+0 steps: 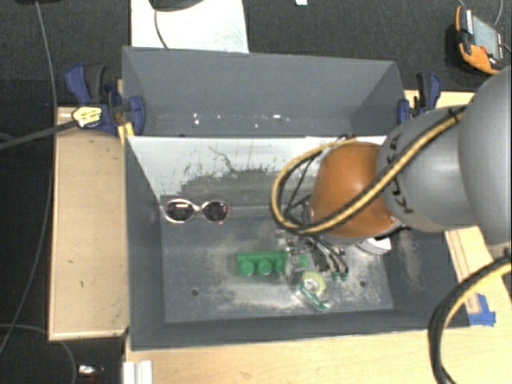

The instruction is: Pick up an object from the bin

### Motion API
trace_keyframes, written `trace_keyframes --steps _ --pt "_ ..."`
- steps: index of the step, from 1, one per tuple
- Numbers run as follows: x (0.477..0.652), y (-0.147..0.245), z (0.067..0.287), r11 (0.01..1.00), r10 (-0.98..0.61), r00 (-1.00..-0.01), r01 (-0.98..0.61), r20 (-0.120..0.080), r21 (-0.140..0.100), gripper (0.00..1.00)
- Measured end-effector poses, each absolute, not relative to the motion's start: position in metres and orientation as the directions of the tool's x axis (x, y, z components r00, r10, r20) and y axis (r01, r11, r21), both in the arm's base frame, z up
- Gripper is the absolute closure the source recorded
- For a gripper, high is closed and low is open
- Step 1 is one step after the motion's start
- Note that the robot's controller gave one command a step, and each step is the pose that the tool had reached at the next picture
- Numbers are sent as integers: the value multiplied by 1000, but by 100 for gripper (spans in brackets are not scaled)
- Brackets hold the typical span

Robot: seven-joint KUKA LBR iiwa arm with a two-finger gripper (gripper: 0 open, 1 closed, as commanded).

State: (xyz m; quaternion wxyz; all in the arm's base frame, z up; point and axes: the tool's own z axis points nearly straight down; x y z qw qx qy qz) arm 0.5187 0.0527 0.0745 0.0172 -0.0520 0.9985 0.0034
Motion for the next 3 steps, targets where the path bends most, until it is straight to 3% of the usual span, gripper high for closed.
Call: trace_keyframes --steps 1,2,3 --pt "519 53 74 995 -102 -994 -103 -35 5 100" --pt "516 53 170 995 -103 -994 -104 -45 5 100" --pt "509 51 79 995 -96 -995 -96 -20 6 100"
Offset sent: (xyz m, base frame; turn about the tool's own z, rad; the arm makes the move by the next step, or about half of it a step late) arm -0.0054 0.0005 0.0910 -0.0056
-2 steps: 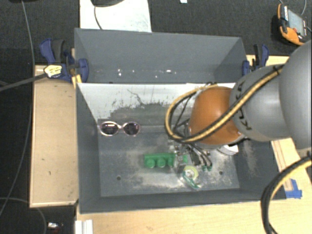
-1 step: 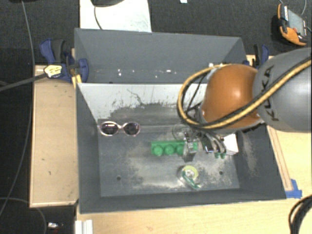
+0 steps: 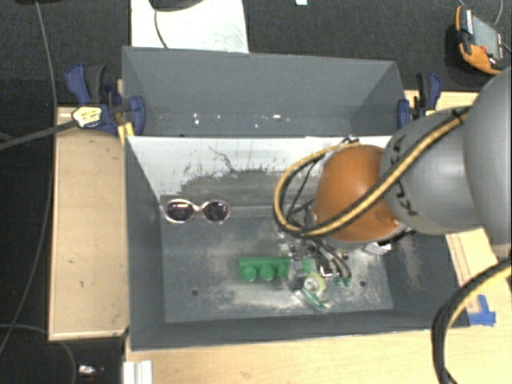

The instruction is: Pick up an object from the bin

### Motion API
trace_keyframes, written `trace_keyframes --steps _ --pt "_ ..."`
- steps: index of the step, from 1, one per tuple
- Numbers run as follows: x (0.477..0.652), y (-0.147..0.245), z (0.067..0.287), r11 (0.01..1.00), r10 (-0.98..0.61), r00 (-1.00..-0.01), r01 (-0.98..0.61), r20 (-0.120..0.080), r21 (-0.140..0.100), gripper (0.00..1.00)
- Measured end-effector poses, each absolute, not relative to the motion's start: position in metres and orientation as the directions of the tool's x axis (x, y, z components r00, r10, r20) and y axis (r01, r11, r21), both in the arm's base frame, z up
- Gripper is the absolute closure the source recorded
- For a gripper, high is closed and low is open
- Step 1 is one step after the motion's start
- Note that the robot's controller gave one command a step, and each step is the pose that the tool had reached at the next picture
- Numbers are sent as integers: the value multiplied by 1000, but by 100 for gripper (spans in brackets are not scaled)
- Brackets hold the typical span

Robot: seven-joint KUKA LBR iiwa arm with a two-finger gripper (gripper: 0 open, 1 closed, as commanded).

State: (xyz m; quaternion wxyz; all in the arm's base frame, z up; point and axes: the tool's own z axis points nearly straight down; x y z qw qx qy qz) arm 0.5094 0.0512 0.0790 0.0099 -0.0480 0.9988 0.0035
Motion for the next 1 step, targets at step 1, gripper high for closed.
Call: trace_keyframes --steps 1 --pt "513 50 194 996 -91 -995 -92 -36 6 100"
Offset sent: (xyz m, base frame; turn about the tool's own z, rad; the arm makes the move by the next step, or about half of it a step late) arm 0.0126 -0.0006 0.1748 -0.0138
